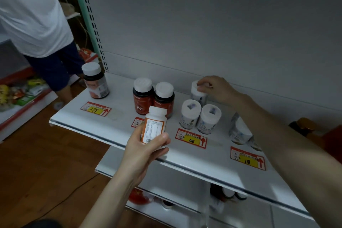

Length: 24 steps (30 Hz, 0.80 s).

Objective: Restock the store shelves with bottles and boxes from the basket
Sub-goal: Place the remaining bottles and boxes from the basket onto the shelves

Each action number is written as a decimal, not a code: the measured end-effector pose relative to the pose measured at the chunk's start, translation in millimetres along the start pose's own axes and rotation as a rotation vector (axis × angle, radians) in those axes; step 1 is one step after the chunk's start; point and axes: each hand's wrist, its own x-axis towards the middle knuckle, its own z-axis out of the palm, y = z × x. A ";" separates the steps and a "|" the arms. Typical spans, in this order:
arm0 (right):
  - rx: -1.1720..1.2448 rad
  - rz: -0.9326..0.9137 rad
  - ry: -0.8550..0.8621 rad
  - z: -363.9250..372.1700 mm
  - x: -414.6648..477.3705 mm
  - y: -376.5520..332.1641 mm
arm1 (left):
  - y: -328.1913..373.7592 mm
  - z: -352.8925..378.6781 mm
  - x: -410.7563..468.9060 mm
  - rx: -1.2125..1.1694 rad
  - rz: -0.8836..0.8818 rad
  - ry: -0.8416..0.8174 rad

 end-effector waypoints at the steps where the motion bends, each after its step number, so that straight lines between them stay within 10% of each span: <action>1: 0.015 0.003 -0.020 2.3 1.5 1.6 | -0.6 0.6 0.4 0.008 0.003 0.007; 24: 0.195 0.074 -0.067 16.0 4.8 12.9 | -6.6 6.1 -1.0 -0.016 -0.008 0.023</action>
